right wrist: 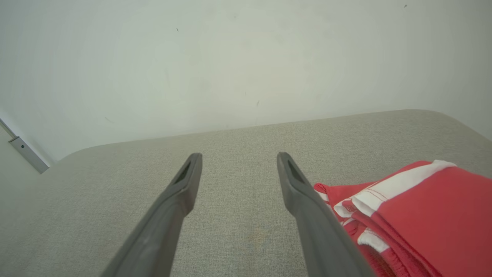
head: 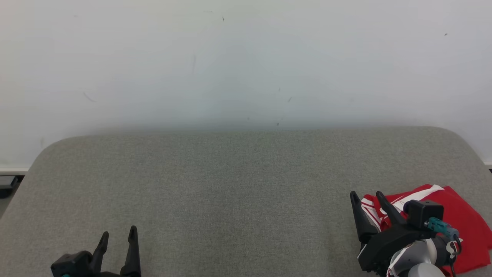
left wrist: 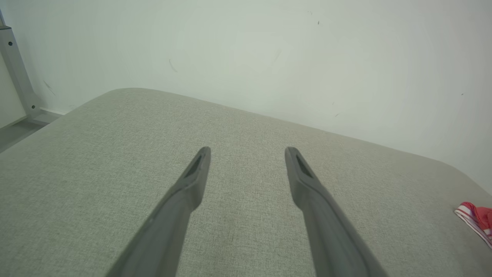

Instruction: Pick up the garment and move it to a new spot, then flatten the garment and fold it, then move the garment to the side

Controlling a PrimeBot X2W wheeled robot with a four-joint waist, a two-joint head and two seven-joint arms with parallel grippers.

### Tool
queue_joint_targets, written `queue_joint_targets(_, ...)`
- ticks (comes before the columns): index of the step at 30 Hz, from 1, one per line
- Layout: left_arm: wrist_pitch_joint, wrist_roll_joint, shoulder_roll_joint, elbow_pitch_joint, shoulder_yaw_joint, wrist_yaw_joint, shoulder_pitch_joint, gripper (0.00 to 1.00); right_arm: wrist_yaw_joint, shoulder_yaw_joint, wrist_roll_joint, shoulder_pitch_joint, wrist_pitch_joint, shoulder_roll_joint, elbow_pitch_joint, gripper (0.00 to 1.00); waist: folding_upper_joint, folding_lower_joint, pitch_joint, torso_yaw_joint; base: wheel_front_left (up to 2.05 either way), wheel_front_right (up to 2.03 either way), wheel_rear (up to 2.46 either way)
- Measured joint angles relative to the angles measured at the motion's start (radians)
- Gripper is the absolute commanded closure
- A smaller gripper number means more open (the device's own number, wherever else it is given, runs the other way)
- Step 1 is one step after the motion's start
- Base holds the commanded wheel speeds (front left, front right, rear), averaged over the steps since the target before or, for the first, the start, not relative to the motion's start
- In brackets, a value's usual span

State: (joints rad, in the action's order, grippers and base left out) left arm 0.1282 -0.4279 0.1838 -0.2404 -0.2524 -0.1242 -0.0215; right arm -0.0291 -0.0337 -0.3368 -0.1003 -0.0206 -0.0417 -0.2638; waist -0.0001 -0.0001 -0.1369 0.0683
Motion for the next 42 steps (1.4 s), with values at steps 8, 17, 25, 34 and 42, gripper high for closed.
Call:
queue_joint_targets(8,-0.006,0.019,-0.003,-0.001,0.002,0.0,0.0,0.0,0.014,-0.011,-0.017,0.007,0.009,0.0,-0.015,0.0,0.0001,0.0001,0.006,-0.003,0.0,0.0,0.0)
queue_joint_targets(17,-0.015,0.023,-0.023,-0.051,-0.008,0.001,0.039,1.0,0.029,-0.014,-0.022,0.067,0.011,0.012,-0.079,1.0,0.0,0.0,0.007,-0.003,0.0,0.0,0.0)
queue_joint_targets(25,-0.033,-0.04,-0.031,-0.068,0.018,0.012,0.054,1.0,0.026,-0.001,-0.081,0.089,0.003,0.014,-0.094,1.0,0.0,0.0001,0.013,-0.006,0.0,0.0,0.0)
queue_joint_targets(34,-0.058,-0.154,-0.045,-0.07,0.05,0.037,0.051,1.0,0.019,0.016,-0.206,0.084,-0.007,0.013,-0.094,1.0,0.0,0.0002,0.028,-0.013,0.0,0.0,0.0)
queue_joint_targets(42,-0.076,-0.246,-0.055,-0.071,0.08,0.055,0.033,1.0,0.006,0.031,-0.307,0.07,-0.017,0.013,-0.091,1.0,0.0001,0.0002,0.038,-0.019,0.0,0.0,0.0)
